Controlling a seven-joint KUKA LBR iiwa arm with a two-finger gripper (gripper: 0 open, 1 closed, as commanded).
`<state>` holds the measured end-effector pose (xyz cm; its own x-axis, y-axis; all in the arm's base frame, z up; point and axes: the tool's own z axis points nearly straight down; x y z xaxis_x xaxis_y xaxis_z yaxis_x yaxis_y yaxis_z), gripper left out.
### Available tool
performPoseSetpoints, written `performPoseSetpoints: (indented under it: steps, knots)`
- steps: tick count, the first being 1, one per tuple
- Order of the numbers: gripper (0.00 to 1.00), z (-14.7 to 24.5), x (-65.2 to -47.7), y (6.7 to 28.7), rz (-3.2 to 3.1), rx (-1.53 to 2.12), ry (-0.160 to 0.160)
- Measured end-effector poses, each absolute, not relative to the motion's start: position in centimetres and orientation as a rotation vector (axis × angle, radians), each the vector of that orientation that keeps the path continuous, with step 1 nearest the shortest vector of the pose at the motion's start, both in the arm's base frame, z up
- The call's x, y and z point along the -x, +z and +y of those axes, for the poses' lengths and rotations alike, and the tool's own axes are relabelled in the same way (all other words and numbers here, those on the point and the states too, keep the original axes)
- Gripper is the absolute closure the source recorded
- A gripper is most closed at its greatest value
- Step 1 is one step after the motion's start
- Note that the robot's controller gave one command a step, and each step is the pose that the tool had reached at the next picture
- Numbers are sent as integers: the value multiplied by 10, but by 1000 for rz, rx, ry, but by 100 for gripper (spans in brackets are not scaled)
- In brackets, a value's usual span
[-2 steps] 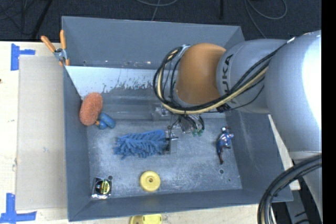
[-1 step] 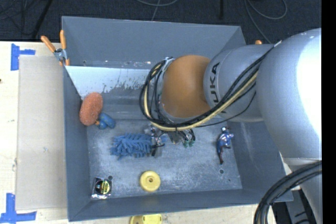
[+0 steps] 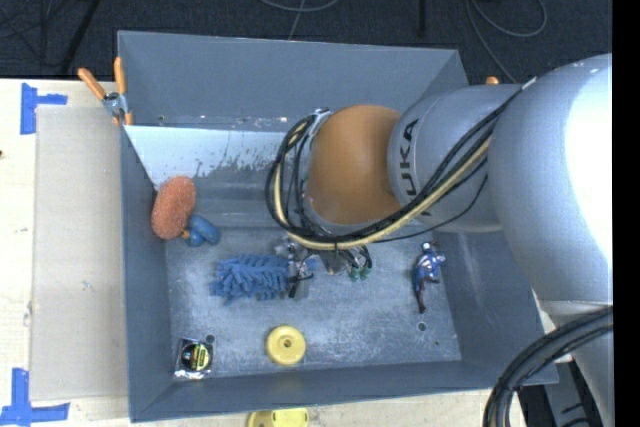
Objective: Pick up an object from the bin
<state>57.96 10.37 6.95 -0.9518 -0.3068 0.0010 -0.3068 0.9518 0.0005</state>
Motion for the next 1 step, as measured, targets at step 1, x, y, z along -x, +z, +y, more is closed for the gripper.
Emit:
performPoseSetpoints:
  steps: [1]
  knots:
    - [100, 99, -557, 217, -3108, -473, 0]
